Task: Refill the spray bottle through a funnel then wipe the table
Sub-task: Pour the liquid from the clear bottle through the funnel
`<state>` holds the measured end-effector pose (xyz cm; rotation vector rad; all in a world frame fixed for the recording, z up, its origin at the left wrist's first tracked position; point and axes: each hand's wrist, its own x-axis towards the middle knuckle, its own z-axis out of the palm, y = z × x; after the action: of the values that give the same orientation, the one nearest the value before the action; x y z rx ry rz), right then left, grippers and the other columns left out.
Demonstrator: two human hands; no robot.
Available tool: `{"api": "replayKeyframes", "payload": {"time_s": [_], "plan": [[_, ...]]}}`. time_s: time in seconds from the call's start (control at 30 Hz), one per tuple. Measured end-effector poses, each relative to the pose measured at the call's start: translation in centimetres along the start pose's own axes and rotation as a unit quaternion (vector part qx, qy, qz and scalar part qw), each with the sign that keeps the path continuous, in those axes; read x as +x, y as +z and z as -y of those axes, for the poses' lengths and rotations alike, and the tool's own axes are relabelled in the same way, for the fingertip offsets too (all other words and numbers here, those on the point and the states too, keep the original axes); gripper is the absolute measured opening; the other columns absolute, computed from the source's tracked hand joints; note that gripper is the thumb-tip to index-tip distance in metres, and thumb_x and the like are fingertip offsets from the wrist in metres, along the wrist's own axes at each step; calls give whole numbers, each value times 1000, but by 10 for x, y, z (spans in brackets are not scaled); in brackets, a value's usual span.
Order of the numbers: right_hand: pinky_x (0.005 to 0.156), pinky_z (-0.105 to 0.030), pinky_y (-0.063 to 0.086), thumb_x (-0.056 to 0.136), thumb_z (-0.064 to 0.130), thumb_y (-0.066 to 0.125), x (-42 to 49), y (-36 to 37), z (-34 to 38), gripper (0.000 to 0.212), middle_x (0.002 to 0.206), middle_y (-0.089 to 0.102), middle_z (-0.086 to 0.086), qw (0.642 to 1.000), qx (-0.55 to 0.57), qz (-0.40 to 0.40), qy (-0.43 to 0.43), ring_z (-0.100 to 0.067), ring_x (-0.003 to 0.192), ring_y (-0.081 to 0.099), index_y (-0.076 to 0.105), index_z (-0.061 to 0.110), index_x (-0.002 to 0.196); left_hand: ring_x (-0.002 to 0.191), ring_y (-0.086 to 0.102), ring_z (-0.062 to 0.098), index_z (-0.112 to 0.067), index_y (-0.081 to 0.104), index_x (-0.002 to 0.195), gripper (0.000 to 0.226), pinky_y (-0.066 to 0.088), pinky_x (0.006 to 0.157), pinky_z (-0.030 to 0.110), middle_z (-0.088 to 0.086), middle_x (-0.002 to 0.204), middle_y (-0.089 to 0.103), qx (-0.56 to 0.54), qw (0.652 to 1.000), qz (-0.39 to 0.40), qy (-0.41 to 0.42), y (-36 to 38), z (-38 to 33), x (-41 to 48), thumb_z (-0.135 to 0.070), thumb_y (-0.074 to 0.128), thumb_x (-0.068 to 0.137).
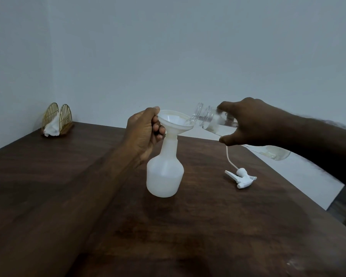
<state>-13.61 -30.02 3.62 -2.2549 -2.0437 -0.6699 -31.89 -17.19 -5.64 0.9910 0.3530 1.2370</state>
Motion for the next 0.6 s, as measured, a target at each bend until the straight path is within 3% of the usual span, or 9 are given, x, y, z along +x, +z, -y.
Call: {"api": "replayKeyframes", "payload": {"time_s": [0.6], "plan": [[79,-38,52,74,46,77,-1,-3,3,71,101,65,-5,1000,-6,-1,-6,-27,86,56,47,24,134,41,44,13,-15,42,60,37,38,43,20,0,45,40,21,1000,9,0,-4,2,0,-23,54,95]]}}
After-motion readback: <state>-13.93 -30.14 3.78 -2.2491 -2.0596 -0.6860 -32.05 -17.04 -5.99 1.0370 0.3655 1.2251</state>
